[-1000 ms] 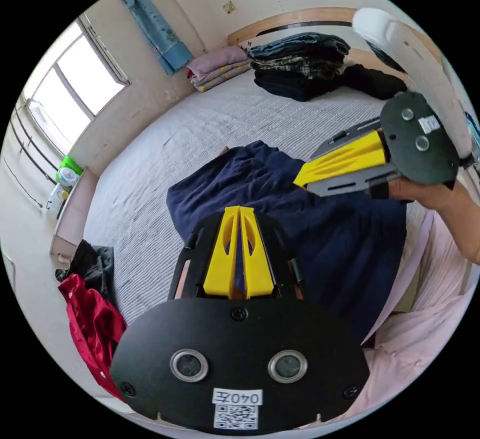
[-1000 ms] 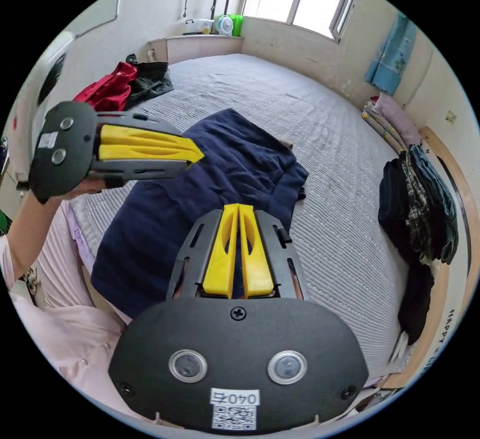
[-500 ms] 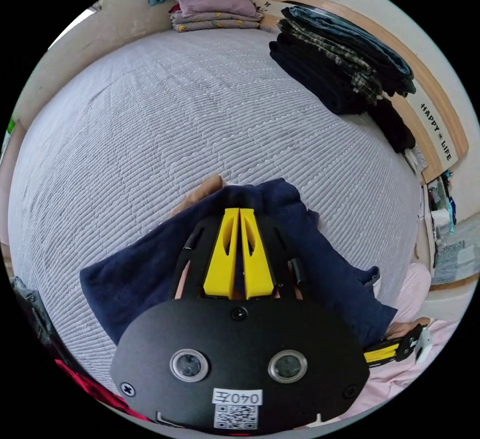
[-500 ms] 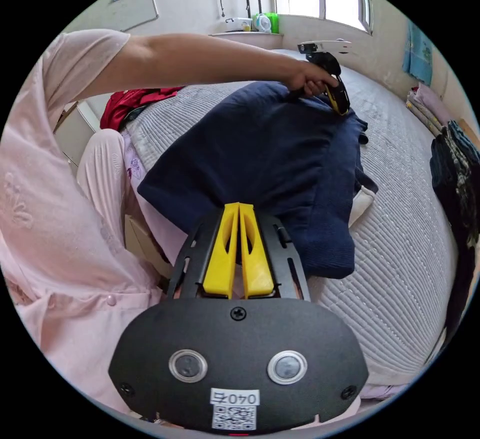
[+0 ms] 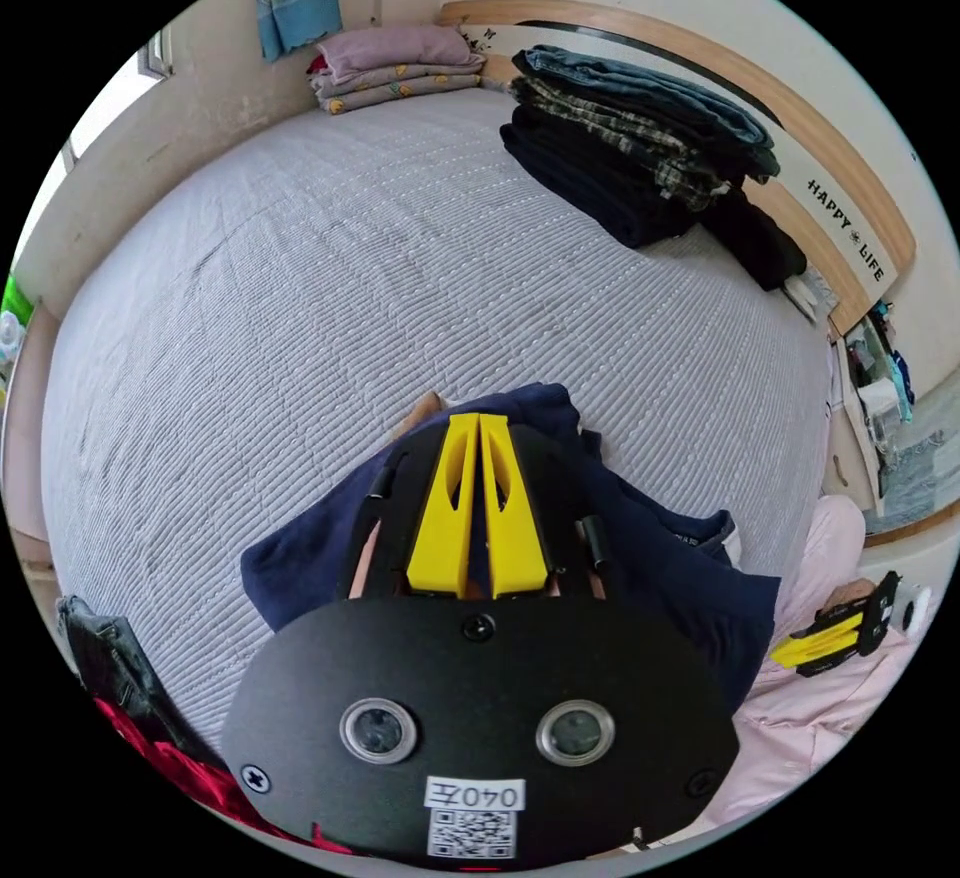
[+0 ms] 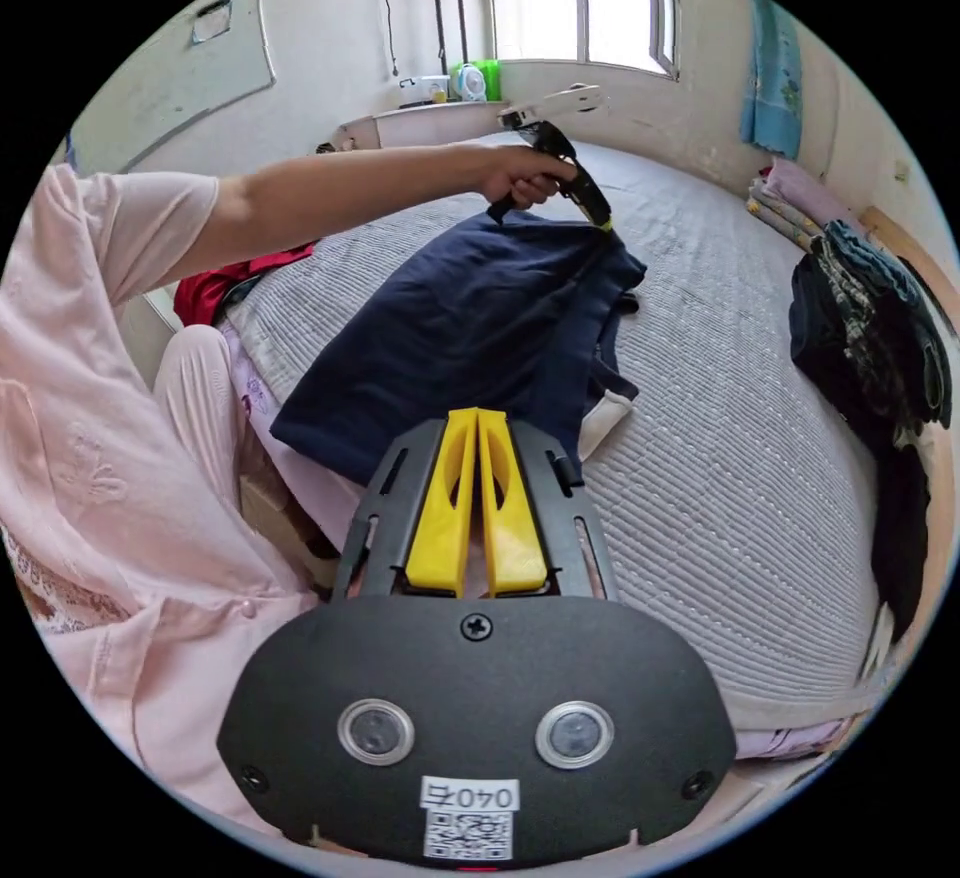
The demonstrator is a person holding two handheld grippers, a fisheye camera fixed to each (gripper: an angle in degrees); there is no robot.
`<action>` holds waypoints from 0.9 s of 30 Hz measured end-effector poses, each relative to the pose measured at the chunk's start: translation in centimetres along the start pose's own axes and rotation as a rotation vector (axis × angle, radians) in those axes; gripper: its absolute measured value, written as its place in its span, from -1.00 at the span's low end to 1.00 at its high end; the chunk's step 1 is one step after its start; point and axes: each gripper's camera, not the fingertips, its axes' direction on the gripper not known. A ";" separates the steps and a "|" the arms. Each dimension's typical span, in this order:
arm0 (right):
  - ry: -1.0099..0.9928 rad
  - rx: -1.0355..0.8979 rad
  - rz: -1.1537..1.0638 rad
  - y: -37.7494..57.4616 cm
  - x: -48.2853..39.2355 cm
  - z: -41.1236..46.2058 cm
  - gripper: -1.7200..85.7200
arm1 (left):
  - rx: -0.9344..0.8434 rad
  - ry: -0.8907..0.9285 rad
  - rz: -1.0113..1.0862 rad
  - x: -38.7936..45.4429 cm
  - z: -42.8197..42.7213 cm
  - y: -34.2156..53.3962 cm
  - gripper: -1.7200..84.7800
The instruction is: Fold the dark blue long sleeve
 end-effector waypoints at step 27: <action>0.270 0.028 0.101 -15.2 6.1 10.9 -0.98 | 0.140 -0.272 -0.266 -1.4 -4.4 14.2 -0.98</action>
